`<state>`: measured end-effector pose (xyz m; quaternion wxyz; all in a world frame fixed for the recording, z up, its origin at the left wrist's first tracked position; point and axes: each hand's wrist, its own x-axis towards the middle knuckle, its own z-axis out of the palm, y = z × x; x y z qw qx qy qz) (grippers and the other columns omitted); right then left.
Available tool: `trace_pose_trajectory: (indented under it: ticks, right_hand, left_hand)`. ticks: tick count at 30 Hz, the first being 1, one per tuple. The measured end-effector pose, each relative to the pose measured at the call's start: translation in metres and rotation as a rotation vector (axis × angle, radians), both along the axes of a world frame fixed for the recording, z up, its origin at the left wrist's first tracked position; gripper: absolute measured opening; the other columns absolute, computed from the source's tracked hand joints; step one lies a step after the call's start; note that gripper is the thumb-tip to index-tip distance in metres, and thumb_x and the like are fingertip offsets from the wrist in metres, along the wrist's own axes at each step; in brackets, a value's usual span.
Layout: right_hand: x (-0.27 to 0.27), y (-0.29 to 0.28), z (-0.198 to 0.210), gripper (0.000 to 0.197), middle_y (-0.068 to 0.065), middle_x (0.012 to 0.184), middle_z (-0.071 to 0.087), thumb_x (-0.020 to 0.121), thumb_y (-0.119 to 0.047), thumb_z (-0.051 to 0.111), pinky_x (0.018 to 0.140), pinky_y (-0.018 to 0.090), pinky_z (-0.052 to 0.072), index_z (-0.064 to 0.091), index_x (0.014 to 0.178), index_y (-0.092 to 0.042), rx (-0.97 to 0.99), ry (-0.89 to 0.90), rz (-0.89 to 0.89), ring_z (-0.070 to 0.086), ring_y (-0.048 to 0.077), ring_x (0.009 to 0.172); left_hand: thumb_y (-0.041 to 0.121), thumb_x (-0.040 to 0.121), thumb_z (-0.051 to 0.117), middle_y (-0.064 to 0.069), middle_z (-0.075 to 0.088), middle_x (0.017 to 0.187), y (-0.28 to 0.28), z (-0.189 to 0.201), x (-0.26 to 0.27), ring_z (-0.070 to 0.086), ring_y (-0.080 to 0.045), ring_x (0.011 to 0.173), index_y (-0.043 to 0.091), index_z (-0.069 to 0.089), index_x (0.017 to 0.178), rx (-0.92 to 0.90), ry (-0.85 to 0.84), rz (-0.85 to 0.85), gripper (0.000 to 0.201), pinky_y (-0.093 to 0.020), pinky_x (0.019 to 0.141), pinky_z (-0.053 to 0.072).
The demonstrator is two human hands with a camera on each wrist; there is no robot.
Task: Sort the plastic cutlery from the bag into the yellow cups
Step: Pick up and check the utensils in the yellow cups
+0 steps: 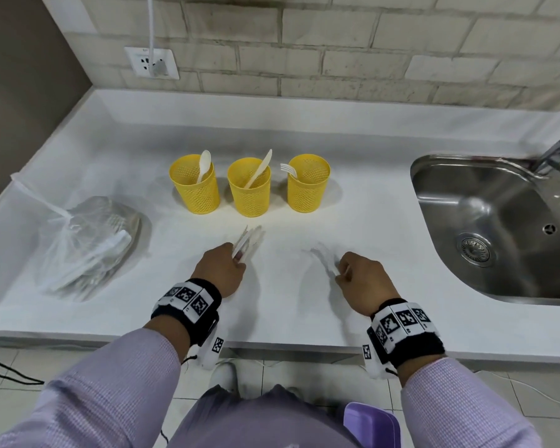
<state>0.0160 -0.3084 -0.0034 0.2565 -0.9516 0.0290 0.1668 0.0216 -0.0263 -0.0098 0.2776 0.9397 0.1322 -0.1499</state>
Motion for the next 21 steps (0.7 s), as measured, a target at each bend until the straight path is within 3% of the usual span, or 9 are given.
trace_pose_trajectory:
  ticks: [3, 6, 8, 11, 13, 17, 19, 21]
  right_hand:
    - [0.006, 0.010, 0.009, 0.009, 0.001, 0.080, 0.068, 0.098, -0.018, 0.063, 0.062, 0.022, 0.046, 0.060, 0.104, -0.025, 0.201, -0.095, -0.028, 0.062, 0.019, 0.073]
    - [0.015, 0.025, 0.022, 0.010, -0.007, 0.075, 0.062, 0.097, -0.018, 0.065, 0.059, 0.015, 0.039, 0.064, 0.105, -0.023, 0.335, -0.203, -0.064, 0.057, 0.005, 0.068]
    - [0.025, 0.034, 0.031, 0.010, -0.009, 0.074, 0.061, 0.095, -0.019, 0.066, 0.067, 0.024, 0.044, 0.064, 0.103, -0.025, 0.419, -0.245, -0.098, 0.059, 0.007, 0.069]
    - [0.044, 0.049, 0.052, 0.009, -0.007, 0.075, 0.064, 0.085, -0.029, 0.065, 0.077, 0.044, 0.058, 0.060, 0.090, -0.035, 0.554, -0.271, -0.150, 0.067, 0.022, 0.073]
    - [0.059, 0.055, 0.066, 0.007, -0.006, 0.075, 0.064, 0.079, -0.028, 0.063, 0.074, 0.056, 0.060, 0.059, 0.081, -0.032, 0.629, -0.305, -0.192, 0.071, 0.030, 0.072]
    - [0.097, 0.063, 0.092, 0.005, 0.004, 0.077, 0.067, 0.071, -0.028, 0.062, 0.073, 0.057, 0.060, 0.057, 0.071, -0.029, 0.656, -0.411, -0.264, 0.075, 0.030, 0.070]
    - [0.115, 0.066, 0.102, 0.009, 0.014, 0.082, 0.070, 0.077, -0.021, 0.062, 0.073, 0.054, 0.061, 0.055, 0.072, -0.024, 0.653, -0.455, -0.291, 0.076, 0.023, 0.063]
    - [0.130, 0.069, 0.109, 0.014, 0.016, 0.078, 0.073, 0.085, -0.015, 0.061, 0.073, 0.049, 0.062, 0.053, 0.074, -0.019, 0.628, -0.485, -0.331, 0.075, 0.019, 0.059]
  left_hand:
    - [0.020, 0.099, 0.056, -0.009, 0.068, 0.107, -0.010, 0.014, -0.003, 0.062, -0.032, 0.101, 0.014, 0.057, 0.104, -0.094, -0.135, 0.019, 0.008, -0.037, 0.086, 0.050]
    - [0.024, 0.098, 0.058, -0.004, 0.067, 0.097, -0.024, 0.038, -0.002, 0.061, -0.027, 0.092, 0.016, 0.059, 0.103, -0.230, -0.227, 0.094, 0.009, -0.033, 0.076, 0.045]
    - [0.027, 0.098, 0.060, 0.001, 0.066, 0.093, -0.029, 0.052, -0.001, 0.062, -0.021, 0.086, 0.020, 0.060, 0.101, -0.339, -0.276, 0.131, 0.008, -0.029, 0.071, 0.044]
    - [0.028, 0.096, 0.064, 0.004, 0.066, 0.088, -0.025, 0.068, 0.004, 0.061, -0.010, 0.083, 0.021, 0.063, 0.099, -0.439, -0.348, 0.146, 0.008, -0.021, 0.067, 0.039]
    - [0.028, 0.095, 0.067, 0.005, 0.064, 0.082, -0.021, 0.075, 0.008, 0.059, -0.010, 0.076, 0.019, 0.065, 0.097, -0.508, -0.377, 0.168, 0.009, -0.021, 0.065, 0.038]
    - [0.029, 0.094, 0.069, 0.008, 0.059, 0.073, -0.009, 0.082, 0.018, 0.053, -0.009, 0.065, 0.020, 0.066, 0.094, -0.581, -0.390, 0.190, 0.010, -0.026, 0.064, 0.038]
    - [0.031, 0.095, 0.068, 0.011, 0.057, 0.069, 0.000, 0.085, 0.024, 0.049, -0.004, 0.057, 0.022, 0.066, 0.092, -0.591, -0.395, 0.193, 0.009, -0.028, 0.062, 0.036]
    - [0.032, 0.098, 0.063, 0.002, 0.062, 0.074, 0.009, 0.088, 0.029, 0.045, -0.003, 0.050, 0.026, 0.066, 0.090, -0.602, -0.396, 0.186, 0.010, -0.031, 0.058, 0.034]
